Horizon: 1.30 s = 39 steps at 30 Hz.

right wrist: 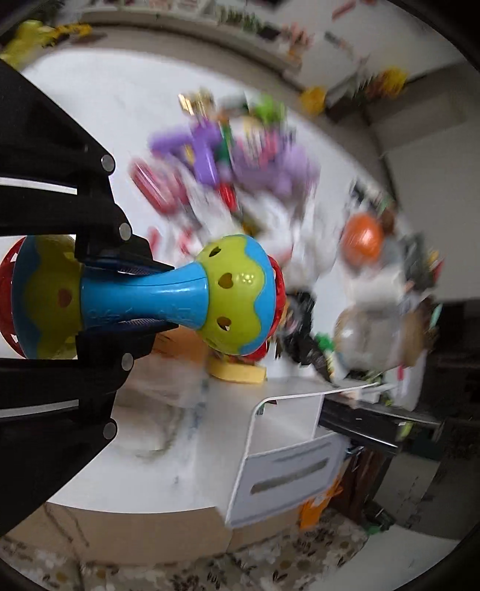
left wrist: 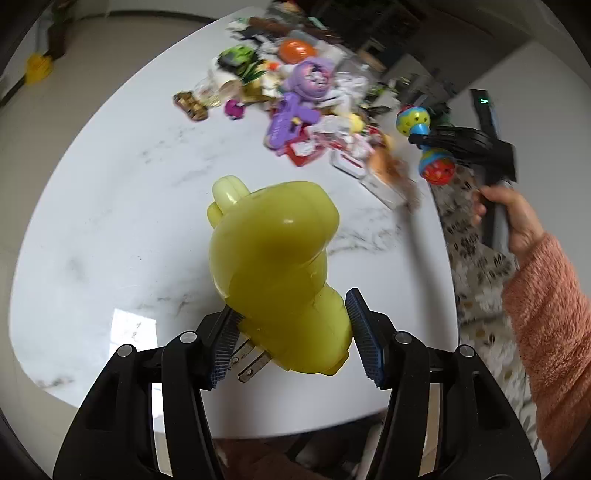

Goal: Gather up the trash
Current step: 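Lower both held toys into the cardboard box and open both tools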

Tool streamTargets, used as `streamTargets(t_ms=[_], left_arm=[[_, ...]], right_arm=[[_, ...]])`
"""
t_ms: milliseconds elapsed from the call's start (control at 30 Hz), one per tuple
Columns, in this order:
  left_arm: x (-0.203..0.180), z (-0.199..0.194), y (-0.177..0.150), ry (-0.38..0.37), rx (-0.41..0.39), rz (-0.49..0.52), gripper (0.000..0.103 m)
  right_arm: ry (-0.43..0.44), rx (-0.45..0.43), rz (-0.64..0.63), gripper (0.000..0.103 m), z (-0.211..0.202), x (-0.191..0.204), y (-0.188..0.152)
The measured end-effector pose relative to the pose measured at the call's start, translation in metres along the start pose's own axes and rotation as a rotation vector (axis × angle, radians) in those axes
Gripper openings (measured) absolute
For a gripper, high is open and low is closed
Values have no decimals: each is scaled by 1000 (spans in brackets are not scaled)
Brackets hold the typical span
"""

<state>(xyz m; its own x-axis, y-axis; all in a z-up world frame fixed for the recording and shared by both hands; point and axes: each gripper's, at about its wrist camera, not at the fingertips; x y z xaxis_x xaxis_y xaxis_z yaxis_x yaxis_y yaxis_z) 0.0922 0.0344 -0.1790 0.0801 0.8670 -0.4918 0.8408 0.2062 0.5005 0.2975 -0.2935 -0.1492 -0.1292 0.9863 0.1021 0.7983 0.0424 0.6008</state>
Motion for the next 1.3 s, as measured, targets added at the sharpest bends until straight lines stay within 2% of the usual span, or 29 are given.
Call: streamTargets(t_ms=[100,200,300,367,533,633,733,767,833,867,900,933,967,1033,1067,1133,1233,1300], left_arm=[[-8,-26,-15,-25,17,106,55],[-17,-46,-43,-23,63,246,55],[-15,-54,-85,-46,170,317,55],[-12,-53,-119,-52,249,368,55],[10,-31,-190,-52,417,446,55],[39,14,-241,-48,529,448,55],[68,65,-275,-23,585,414,55],[86,97,-290,1,614,376,55],[105,135,-306,60,620,324,55],[121,164,-315,107,625,280,58],[131,184,-319,145,633,244,60],[148,207,-324,174,653,156,69],[159,219,-327,175,660,78,80],[178,237,-332,213,658,-34,82],[184,243,-333,228,671,-55,82],[188,250,-336,265,699,-52,82],[179,242,-333,265,698,-13,82],[169,229,-326,238,701,15,82]], right_arm=[[126,-31,-10,23,-65,16,-39],[226,-15,-44,23,-124,43,-109],[266,46,-51,23,-155,66,-185],[289,129,-23,23,-163,80,-248],[328,326,80,23,-152,109,-377],[314,422,109,23,-117,126,-439],[267,442,114,23,-63,131,-486],[243,432,117,23,-41,131,-501],[176,437,120,27,1,128,-527],[149,433,116,43,14,126,-532],[88,419,103,54,35,123,-543],[34,419,96,68,50,119,-549],[2,421,93,66,66,115,-552],[-53,444,74,66,81,110,-557],[-49,460,94,66,86,106,-559],[-55,472,106,66,84,99,-560],[-42,469,100,67,68,100,-553],[-4,461,99,67,52,104,-541]])
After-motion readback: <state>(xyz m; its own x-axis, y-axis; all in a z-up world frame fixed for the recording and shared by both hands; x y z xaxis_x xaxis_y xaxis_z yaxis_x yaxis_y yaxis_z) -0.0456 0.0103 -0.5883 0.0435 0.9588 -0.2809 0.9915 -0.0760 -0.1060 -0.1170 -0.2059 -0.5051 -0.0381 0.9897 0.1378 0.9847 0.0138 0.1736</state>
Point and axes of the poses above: each gripper's, at about its wrist camera, not at the fingertips, and z roughly the way its jaws point, x to its left, y to its top, and after that the axes turned 9 degrees about -x, right-handed
